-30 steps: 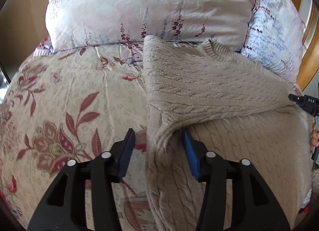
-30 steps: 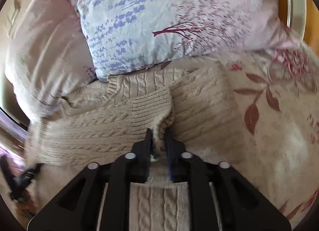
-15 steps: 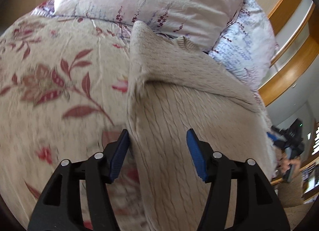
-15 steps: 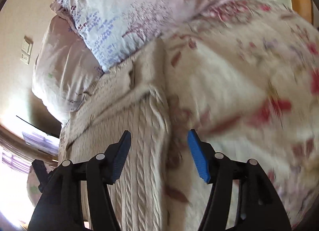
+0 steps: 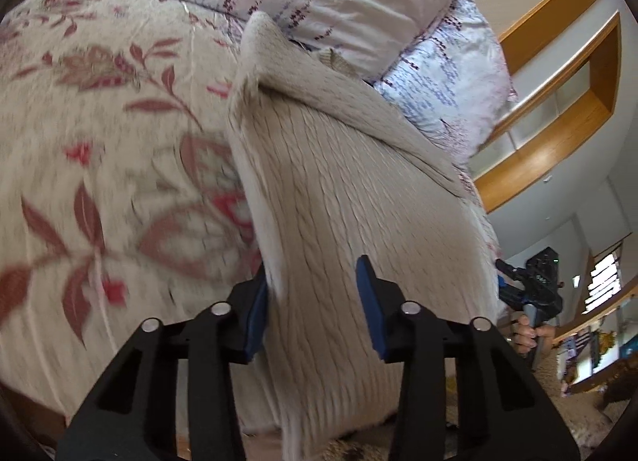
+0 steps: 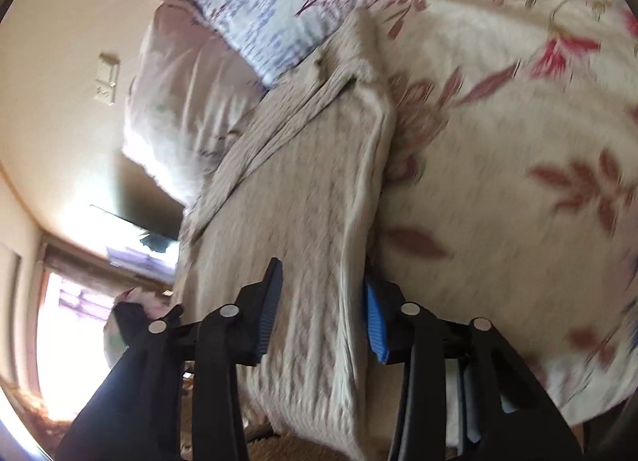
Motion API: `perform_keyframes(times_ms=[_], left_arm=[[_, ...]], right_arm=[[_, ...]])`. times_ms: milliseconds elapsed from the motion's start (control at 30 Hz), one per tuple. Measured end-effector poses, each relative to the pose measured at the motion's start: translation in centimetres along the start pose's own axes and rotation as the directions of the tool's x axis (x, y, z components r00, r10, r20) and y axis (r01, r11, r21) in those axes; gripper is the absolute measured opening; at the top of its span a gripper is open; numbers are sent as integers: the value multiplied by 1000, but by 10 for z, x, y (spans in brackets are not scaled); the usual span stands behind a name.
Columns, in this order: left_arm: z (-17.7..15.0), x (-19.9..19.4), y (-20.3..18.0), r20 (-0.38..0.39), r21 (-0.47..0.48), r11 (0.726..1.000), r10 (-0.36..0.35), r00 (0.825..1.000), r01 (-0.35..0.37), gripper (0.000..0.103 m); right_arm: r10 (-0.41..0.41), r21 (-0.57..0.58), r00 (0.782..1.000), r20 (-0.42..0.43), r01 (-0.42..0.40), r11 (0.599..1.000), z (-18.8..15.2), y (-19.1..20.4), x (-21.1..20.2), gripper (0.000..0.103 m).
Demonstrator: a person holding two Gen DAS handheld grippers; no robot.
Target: Fold small clothes
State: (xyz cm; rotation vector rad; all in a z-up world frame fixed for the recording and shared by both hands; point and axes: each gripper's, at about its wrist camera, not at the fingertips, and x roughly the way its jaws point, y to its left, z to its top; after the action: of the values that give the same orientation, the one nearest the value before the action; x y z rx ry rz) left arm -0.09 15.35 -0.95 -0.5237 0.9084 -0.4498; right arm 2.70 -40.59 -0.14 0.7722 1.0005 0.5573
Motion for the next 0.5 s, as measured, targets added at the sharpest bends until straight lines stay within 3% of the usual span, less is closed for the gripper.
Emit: perform_keyframes(times_ms=[133,300,500], left_arm=[[-19,-4,-3,-22,-10,999,-41,999,41,29],[-38,-8,-9,-48,-5,998,-70,996,69,28],[-50,-9,-16,-72,-8,996,-90,993,90,27]], right_arm=[[56,-32,998,-42,-58,998,-23,9,-4,32],[84,-89,992,-91,-92,992,-50,21,-8,25],[105,-50,987,-122,-112,992,-65,16,-4,14]])
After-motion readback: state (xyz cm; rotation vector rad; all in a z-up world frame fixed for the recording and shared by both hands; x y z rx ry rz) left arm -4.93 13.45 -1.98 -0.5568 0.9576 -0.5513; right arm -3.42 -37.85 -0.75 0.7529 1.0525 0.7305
